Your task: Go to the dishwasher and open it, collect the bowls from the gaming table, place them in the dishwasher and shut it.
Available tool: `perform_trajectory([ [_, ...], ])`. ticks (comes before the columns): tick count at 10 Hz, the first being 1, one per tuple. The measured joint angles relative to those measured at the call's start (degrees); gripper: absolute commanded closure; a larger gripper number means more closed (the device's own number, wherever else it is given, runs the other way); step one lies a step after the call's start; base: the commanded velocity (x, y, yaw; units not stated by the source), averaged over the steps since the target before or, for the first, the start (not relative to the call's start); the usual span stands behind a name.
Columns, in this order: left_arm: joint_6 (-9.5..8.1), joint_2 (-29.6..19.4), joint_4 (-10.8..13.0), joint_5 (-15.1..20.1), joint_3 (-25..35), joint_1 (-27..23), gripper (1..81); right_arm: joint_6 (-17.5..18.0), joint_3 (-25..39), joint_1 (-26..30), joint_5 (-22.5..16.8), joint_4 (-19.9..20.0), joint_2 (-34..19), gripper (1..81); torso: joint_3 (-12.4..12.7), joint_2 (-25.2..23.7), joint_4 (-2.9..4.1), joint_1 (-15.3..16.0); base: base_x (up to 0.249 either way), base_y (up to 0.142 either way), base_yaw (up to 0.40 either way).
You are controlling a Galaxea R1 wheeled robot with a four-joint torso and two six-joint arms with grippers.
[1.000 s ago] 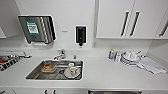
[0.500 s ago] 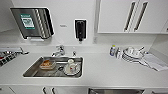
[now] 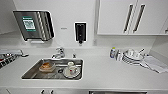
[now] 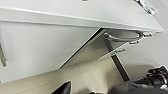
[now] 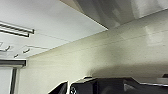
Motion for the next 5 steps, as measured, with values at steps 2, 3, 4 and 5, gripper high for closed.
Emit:
perform_trajectory([
  [2, -0.04, -0.1, -2.7, 4.1, 1.0, -2.2, 1.0, 3.4, 0.5, 0.8, -0.3, 0.0, -0.8, 1.0, 0.0, -3.9, 0.00, 2.4, 0.000, 0.000, 0.000],
  [3, -0.06, -0.1, -3.0, 5.1, 1.2, -2.2, 1.0, 4.8, 1.0, 2.0, -0.5, 0.0, -2.0, 1.0, 0.0, -5.6, 0.00, 3.5, 0.000, 0.000, 0.000],
  [4, -0.06, -0.1, -3.0, 5.2, 1.2, -2.2, 1.0, 6.4, 2.1, 3.5, -0.6, 0.1, -3.8, 1.0, 0.0, -6.1, 0.00, 3.8, 0.000, 0.000, 0.000],
  [5, -0.06, -0.3, -3.0, 5.2, 1.1, -2.2, 1.0, 8.5, 4.2, 5.0, -0.7, 0.0, -6.1, 1.0, 0.0, -6.7, 0.00, 4.1, 0.000, 0.000, 0.000],
])
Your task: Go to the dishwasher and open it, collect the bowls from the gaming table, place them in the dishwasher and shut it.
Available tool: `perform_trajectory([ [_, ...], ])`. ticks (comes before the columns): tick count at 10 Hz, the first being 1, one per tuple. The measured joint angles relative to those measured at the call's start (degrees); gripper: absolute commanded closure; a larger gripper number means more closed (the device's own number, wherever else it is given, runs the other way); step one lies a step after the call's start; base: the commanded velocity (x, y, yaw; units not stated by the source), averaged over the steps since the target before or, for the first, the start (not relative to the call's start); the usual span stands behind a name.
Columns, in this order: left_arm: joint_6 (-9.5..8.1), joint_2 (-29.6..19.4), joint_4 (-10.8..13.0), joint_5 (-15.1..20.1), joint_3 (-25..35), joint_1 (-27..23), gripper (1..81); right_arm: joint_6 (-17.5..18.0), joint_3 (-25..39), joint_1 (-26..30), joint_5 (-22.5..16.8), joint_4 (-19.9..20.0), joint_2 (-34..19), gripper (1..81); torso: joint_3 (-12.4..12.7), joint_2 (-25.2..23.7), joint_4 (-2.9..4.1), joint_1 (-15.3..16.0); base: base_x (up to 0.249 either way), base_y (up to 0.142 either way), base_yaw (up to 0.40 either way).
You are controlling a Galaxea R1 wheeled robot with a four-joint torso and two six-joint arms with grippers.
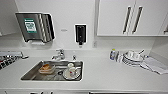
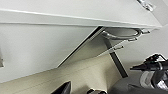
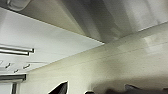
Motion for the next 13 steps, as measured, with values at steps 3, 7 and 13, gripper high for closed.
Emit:
perform_trajectory([
  [3, 0.02, -0.1, 0.0, 0.2, 0.0, -2.0, 1.0, 5.6, 5.5, 6.0, -2.3, 0.0, -5.9, 1.0, 0.0, 0.1, 0.00, 0.0, 0.000, 0.000, 0.000],
  [7, 0.02, -0.1, 0.0, -0.5, 0.0, -2.6, 1.0, 12.9, 9.5, 12.8, -7.5, 0.0, -10.5, 1.0, 0.0, 0.0, 0.00, 0.0, 0.000, 0.000, 0.000],
  [13, 0.02, 0.4, 0.0, -0.2, 0.0, -2.6, 1.0, 27.0, 6.5, 21.2, -15.7, -0.1, -5.3, 1.0, 0.0, 0.0, 0.00, 0.0, 0.000, 0.000, 0.000],
])
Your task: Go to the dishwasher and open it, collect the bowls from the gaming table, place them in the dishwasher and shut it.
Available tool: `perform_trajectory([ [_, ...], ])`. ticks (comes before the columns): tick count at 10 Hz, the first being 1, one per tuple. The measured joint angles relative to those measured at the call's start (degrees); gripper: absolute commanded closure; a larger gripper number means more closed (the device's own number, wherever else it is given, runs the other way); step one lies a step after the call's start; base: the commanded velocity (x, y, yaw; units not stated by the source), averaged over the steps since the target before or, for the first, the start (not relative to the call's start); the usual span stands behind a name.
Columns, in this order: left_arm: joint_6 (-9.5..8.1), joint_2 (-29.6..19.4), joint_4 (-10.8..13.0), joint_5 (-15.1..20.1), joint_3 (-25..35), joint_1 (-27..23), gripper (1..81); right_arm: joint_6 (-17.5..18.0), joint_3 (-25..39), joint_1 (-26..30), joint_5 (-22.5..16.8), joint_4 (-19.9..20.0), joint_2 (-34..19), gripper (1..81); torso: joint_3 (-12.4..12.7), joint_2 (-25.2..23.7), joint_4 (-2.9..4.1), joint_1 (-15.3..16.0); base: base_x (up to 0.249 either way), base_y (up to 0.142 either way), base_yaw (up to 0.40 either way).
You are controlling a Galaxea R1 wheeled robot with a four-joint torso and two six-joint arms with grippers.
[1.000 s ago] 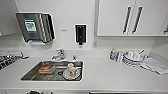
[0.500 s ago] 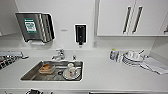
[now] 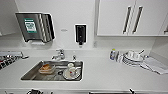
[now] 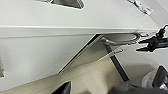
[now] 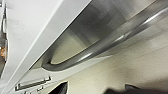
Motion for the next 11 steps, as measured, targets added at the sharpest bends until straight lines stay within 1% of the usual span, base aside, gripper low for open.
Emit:
perform_trajectory([
  [1, 0.00, -0.1, 0.0, 0.0, 0.0, 0.0, 1.0, 0.5, -0.9, 0.8, -0.2, 0.0, -0.5, 1.0, -0.3, 0.0, -0.17, 0.0, 0.000, 0.000, 0.000],
  [2, 0.00, -0.1, 0.0, 0.0, -0.4, 0.0, 1.0, 0.5, -1.1, 1.1, -0.2, 0.0, -0.9, 1.0, -1.4, 0.0, -0.41, 0.0, 0.000, 0.000, 0.000],
  [4, 0.00, 0.4, 0.0, -0.1, -0.8, -0.1, 1.0, 0.5, -1.1, 1.0, -0.2, 0.0, -0.7, 1.0, -4.9, 0.0, -0.50, 0.0, 0.000, 0.000, 0.000],
  [5, 0.00, 0.4, 0.0, -0.1, -0.9, -0.1, 1.0, 0.5, -1.1, 1.0, -0.2, 0.0, -0.5, 1.0, -6.1, 0.0, -0.50, 0.0, 0.000, 0.000, 0.000],
  [7, 0.00, 0.5, 0.0, -0.1, -1.3, -0.3, 1.0, 0.5, -1.1, 1.3, 0.3, 0.2, -0.8, 1.0, -6.8, 0.0, -0.50, 0.0, 0.000, 0.000, 0.000],
  [8, 0.00, 0.5, 0.0, -0.2, -1.6, -0.3, 1.0, 0.5, -1.1, 1.2, 0.3, 1.4, -0.8, 1.0, -6.7, 0.0, -0.53, 0.1, 0.000, 0.000, 0.000],
  [9, 0.00, 0.5, 0.0, -0.1, -1.6, -0.3, 1.0, 0.6, -1.1, 1.2, 1.2, 3.3, -1.2, 1.0, -6.7, 0.0, -0.50, 0.1, 0.000, 0.000, 0.000],
  [11, 0.02, 0.5, 0.0, -0.2, -1.6, -0.3, 1.0, 0.6, -1.4, 1.2, 5.2, 8.0, -2.3, 1.0, -6.7, 0.0, -0.53, 0.1, 0.000, 0.000, 0.000],
])
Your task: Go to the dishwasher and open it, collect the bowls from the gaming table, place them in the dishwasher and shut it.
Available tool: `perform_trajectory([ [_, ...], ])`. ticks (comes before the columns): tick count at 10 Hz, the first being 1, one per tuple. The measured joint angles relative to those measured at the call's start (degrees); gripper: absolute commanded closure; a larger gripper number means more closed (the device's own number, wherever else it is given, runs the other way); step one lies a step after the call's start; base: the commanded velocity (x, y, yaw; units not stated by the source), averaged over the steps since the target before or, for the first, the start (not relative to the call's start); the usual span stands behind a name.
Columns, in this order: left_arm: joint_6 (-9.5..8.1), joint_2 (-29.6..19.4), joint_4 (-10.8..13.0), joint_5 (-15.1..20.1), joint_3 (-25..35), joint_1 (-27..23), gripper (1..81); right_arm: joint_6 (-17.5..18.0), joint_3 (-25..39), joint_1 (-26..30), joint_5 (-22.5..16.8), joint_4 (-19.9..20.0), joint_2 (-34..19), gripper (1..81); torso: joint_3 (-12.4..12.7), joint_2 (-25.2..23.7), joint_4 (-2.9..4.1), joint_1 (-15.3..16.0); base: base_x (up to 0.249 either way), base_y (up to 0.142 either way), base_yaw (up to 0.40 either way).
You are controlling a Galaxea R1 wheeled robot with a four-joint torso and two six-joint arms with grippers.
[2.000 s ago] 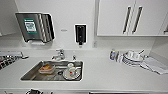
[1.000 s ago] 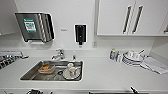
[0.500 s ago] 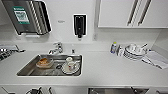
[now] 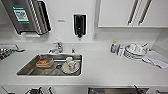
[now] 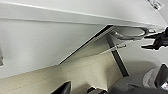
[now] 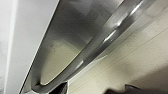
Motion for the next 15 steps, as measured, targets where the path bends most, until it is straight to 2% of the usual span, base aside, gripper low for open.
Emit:
perform_trajectory([
  [4, 0.00, 0.5, 0.0, -0.1, 0.0, -0.3, 1.0, 0.0, -3.0, 2.8, 0.7, 1.4, -1.0, 1.0, 0.0, 0.0, 0.00, 0.0, 0.000, 0.000, 0.000],
  [6, 0.26, 1.5, 0.0, -0.5, 0.5, -1.8, 1.0, 0.0, -4.2, 2.5, 0.7, 1.5, 0.5, 1.0, 0.0, 0.0, 0.00, 0.0, 0.000, 0.000, 0.000],
  [8, 1.66, 1.6, 0.0, -2.5, 2.9, -2.1, 1.0, 0.0, -4.8, 2.2, 0.6, 1.6, 1.7, 1.0, 0.0, 0.0, 0.00, 0.0, 0.000, 0.000, 0.000],
  [10, 2.18, 3.0, 0.0, -6.1, 4.6, -2.5, 1.0, 0.0, -5.0, 2.2, 0.6, 1.6, 1.7, 1.0, 0.0, 0.0, 0.00, 0.0, 0.000, 0.000, 0.000],
  [13, 2.44, 4.1, 0.0, -6.4, 5.2, -2.4, 1.0, 0.0, -6.6, 2.2, 0.5, 1.6, 3.4, 1.0, 0.0, 0.0, 0.00, 0.0, 0.000, 0.000, 0.000],
  [15, 2.55, 3.6, 0.0, -6.4, 5.4, -2.4, 1.0, 0.0, -10.6, 2.1, 0.3, 2.1, 6.1, 1.0, 0.0, 0.0, 0.00, 0.0, 0.000, 0.000, 0.000],
])
